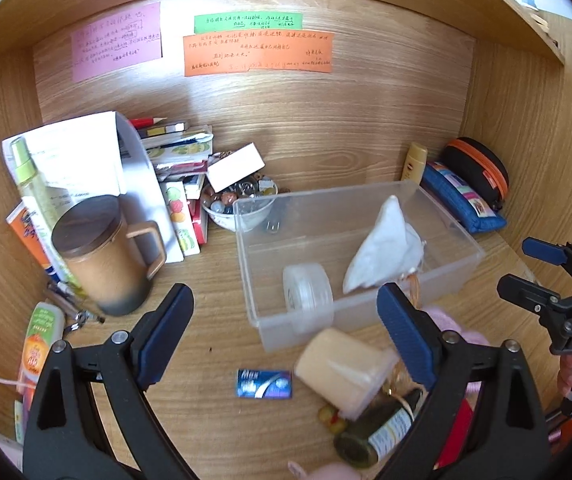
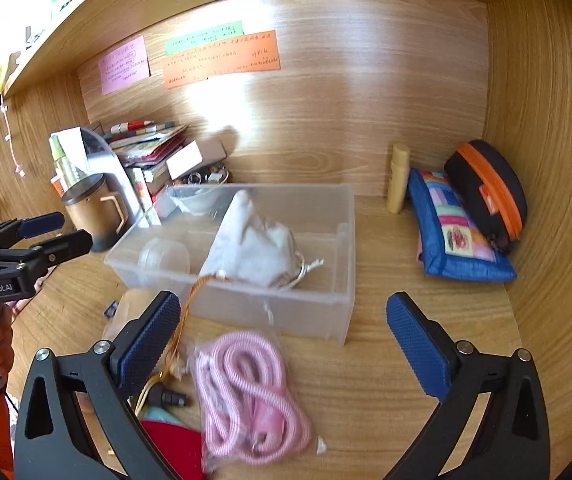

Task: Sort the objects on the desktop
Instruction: 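Withdraw both grippers and move toward the pink timer and pink rope bag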

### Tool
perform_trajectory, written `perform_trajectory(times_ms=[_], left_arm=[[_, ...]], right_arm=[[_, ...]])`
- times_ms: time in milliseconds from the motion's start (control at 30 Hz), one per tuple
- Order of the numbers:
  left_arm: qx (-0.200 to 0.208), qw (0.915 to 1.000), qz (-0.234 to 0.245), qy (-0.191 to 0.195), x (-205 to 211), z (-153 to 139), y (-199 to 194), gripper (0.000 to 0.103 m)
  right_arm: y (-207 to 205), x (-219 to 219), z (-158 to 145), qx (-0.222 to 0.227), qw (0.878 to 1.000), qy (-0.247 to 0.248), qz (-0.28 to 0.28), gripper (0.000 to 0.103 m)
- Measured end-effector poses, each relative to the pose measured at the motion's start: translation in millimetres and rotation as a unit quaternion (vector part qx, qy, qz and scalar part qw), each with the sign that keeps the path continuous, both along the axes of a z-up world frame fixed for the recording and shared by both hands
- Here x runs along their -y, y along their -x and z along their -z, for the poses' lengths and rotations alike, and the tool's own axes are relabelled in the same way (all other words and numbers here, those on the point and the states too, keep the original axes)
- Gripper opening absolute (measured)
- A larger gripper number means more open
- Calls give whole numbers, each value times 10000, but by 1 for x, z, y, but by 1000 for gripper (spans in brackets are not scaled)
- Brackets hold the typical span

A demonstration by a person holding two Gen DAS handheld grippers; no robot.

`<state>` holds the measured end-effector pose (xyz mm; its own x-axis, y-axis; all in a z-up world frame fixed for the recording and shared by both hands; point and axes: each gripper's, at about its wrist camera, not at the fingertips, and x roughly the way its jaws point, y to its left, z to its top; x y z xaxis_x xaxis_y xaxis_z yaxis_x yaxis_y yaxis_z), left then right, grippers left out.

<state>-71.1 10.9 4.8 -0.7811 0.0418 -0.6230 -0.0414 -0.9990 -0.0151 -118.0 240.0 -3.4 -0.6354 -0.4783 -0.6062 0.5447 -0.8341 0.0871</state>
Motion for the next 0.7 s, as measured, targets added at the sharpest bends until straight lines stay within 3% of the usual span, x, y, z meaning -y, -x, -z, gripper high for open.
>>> perform_trajectory(times_ms=[367,700], left_arm=[[153,9998,-45,-100,3,20,-47,95],[616,9980,-24,-155,-4,56,-79,95]], right_arm=[[-21,-11,27,373,9993,38,-14,103],[-26,-13,57,804,9967,-25,44,103]])
